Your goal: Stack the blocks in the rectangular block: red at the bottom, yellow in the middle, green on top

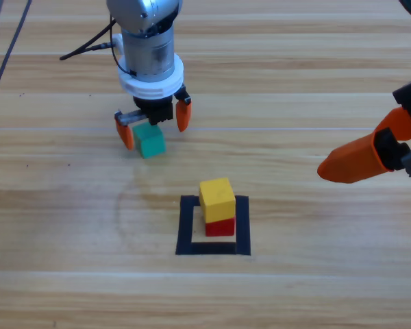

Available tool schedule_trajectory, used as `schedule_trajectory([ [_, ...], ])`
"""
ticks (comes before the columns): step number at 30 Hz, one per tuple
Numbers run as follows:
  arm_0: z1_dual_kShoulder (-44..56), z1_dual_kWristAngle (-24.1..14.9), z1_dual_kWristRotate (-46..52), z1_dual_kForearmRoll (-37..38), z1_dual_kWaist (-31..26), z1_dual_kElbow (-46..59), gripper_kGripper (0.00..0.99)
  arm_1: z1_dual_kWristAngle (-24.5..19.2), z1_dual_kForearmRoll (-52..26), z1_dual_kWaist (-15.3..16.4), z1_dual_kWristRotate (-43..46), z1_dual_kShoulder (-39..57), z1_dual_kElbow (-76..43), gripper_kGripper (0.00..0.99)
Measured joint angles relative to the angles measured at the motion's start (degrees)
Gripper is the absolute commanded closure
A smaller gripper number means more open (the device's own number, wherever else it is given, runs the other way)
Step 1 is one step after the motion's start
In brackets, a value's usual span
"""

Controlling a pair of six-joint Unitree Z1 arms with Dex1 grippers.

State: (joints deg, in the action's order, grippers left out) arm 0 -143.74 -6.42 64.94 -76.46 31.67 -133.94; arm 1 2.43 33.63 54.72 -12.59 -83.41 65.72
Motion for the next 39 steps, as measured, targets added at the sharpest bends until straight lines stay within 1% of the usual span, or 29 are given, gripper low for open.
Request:
schedule_trajectory([
  [6, -0.8, 0.8, -0.8, 0.0, -0.1, -0.2, 0.047, 0.0, 0.0, 0.0, 0.0, 0.0, 0.0, 0.0],
  [12, -2.3, 2.3, -1.7, 0.0, -0.9, -0.2, 0.063, 0.0, 0.0, 0.0, 0.0, 0.0, -0.2, 0.0],
  [18, -2.5, 2.6, -2.7, 0.0, -1.9, -0.5, 0.152, -0.7, 0.0, 0.0, 0.4, 0.0, -0.2, 0.0],
  [19, -2.5, 2.6, -2.9, 0.0, -2.1, -0.6, 0.188, -0.7, 0.0, 0.0, 0.4, 0.0, -0.2, 0.0],
  [22, -2.5, 2.8, -3.6, 0.0, -2.8, -1.0, 0.344, -0.7, 0.0, 0.0, 0.5, 0.0, -0.2, 0.0],
  [24, -2.5, 3.0, -4.4, 0.0, -3.3, -1.5, 0.461, -0.7, 0.0, 0.0, 0.6, 0.0, -0.2, 0.0],
  [25, -2.5, 3.0, -4.6, 0.0, -3.6, -1.6, 0.557, -0.7, 0.0, 0.0, 0.6, 0.0, -0.2, 0.0],
  [28, -2.5, 3.0, -4.8, -0.1, -4.0, -1.6, 0.703, -0.7, 0.0, 0.0, 0.7, 0.0, -0.2, 0.0],
  [30, -2.5, 3.3, -5.1, -0.1, -4.1, -1.6, 0.765, -0.7, 0.0, 0.0, 0.8, 0.0, -0.2, 0.0],
  [33, -2.5, 4.5, -7.0, -0.2, -4.2, -1.6, 0.801, -0.7, 0.0, 0.0, 0.8, 0.0, -0.2, 0.0],
  [34, -2.5, 4.8, -7.4, -0.2, -4.2, -1.6, 0.834, -0.7, 0.0, 0.0, 0.8, 0.0, -0.2, 0.0],
  [37, -2.5, 5.5, -8.4, -0.5, -4.2, -1.7, 0.99, -0.7, 0.0, 0.0, 0.8, 0.0, -0.2, 0.0],
  [39, -2.5, 5.7, -11.2, -1.0, -4.2, -1.8, 0.99, -0.7, 0.0, 0.0, 0.8, 0.0, -0.4, 0.0],
])
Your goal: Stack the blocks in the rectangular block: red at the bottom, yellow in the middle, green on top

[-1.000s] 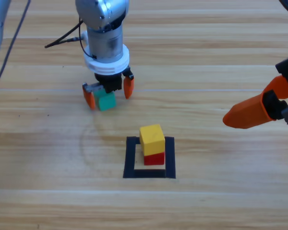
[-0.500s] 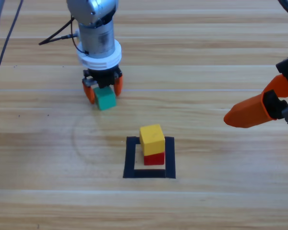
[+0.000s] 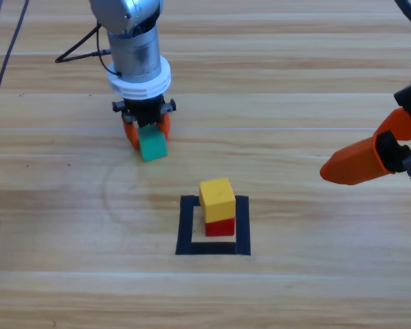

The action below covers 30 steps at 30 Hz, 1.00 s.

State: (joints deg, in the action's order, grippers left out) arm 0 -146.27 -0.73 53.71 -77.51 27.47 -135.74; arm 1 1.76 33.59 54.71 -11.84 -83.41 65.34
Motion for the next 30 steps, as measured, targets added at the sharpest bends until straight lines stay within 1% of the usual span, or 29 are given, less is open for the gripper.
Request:
schedule_trajectory([
  [2, 0.0, 0.2, -4.7, -0.8, 0.0, -0.3, 0.99, 0.0, 0.0, 0.0, 0.0, 0.0, -0.2, 0.0],
  [5, 0.0, 2.9, -14.8, -3.1, 0.3, -3.7, 0.99, -0.4, 0.0, 0.0, 0.0, 0.0, -0.3, 0.0],
  [7, 0.4, 3.3, -18.0, -3.1, 0.9, -3.6, 0.99, -0.4, 0.0, 0.0, 0.0, 0.0, -0.3, 0.0],
  [11, 3.8, 3.4, -24.5, -3.2, 1.9, 2.4, 0.99, -0.4, 0.0, 0.0, 0.0, 0.0, -0.3, 0.0],
  [14, 8.7, 3.4, -26.3, -3.2, 2.9, 5.0, 0.99, -0.5, 0.0, 0.0, 0.0, 0.0, -0.3, 0.0],
  [19, 15.1, 3.4, -26.5, -3.2, 4.1, 5.5, 0.99, -0.5, 0.0, 0.0, 0.0, 0.0, -0.3, 0.0],
  [30, 17.9, 3.4, -26.4, -3.2, 6.4, 7.6, 0.99, -0.5, 0.0, 0.0, 0.0, 0.0, -0.3, 0.0],
])
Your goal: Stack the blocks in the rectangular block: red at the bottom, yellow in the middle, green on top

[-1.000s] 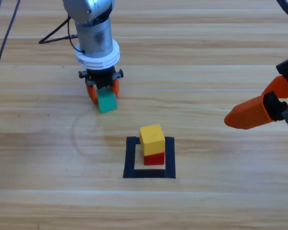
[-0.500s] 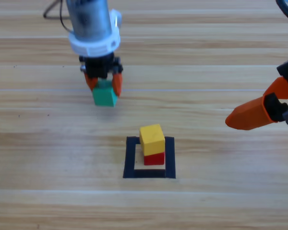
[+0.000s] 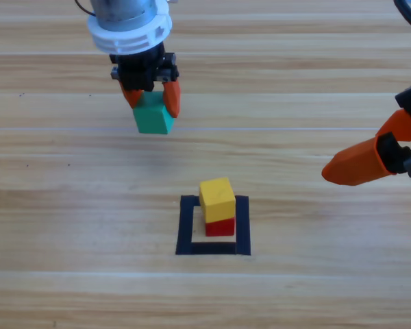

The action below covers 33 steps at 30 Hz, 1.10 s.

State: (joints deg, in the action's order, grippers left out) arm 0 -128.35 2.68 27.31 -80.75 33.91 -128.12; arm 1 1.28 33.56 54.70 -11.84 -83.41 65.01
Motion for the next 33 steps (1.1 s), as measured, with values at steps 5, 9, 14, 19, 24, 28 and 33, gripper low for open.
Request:
schedule_trajectory([
  [5, 1.9, 0.0, 1.4, 0.0, 2.4, 0.5, 0.99, 0.0, 0.0, 0.0, 0.0, 0.0, 0.0, 0.0],
  [9, 2.0, 0.5, 1.1, 0.0, 5.4, 0.5, 0.99, 0.0, 0.0, 0.0, 0.0, 0.0, 0.0, 0.0],
  [14, 2.0, 0.9, 1.7, 0.0, 6.9, 0.5, 0.99, 0.0, 0.0, 0.0, 0.0, 0.0, 0.0, 0.0],
  [19, 2.1, 0.9, 6.9, 0.0, 8.2, 0.6, 0.99, 0.0, 0.0, 0.0, 0.2, 0.0, 0.0, 0.0],
  [24, 3.4, 0.4, 12.4, 0.0, 9.2, 2.2, 0.99, 0.0, -0.2, 0.0, 0.4, 0.0, 0.0, 0.0],
  [28, 4.9, 0.3, 16.6, 0.0, 9.7, 2.6, 0.99, 0.0, -0.2, 0.0, 0.4, 0.0, 0.0, 0.0],
  [33, 5.3, -1.2, 17.0, 0.0, 10.6, 2.6, 0.99, 0.0, -0.2, 0.0, 0.6, 0.0, 0.0, 0.0],
])
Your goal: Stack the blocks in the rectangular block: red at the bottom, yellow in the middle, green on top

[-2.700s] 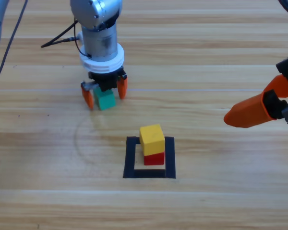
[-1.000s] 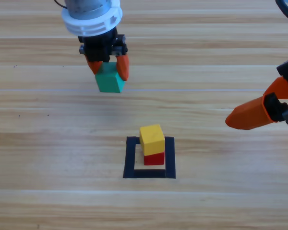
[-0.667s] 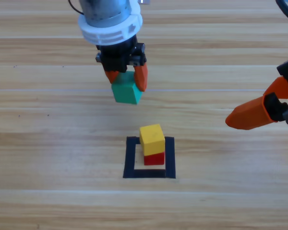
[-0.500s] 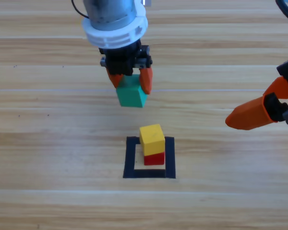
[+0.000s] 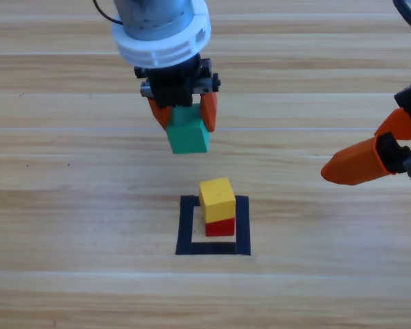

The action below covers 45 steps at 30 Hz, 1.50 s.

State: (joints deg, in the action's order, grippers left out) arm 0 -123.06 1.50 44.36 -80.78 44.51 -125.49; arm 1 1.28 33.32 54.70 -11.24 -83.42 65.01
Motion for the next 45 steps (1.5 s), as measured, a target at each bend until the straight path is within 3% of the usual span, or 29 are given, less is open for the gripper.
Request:
schedule_trajectory([
  [6, -2.0, -3.0, 0.0, -0.1, 2.4, 0.5, 0.99, 0.0, 0.0, 0.0, 0.2, 0.0, 0.0, 0.0],
  [45, -5.4, -5.1, 0.3, -0.1, 6.0, 1.3, 0.99, 0.0, 0.0, 0.0, 0.7, 0.0, 0.0, 0.0],
])
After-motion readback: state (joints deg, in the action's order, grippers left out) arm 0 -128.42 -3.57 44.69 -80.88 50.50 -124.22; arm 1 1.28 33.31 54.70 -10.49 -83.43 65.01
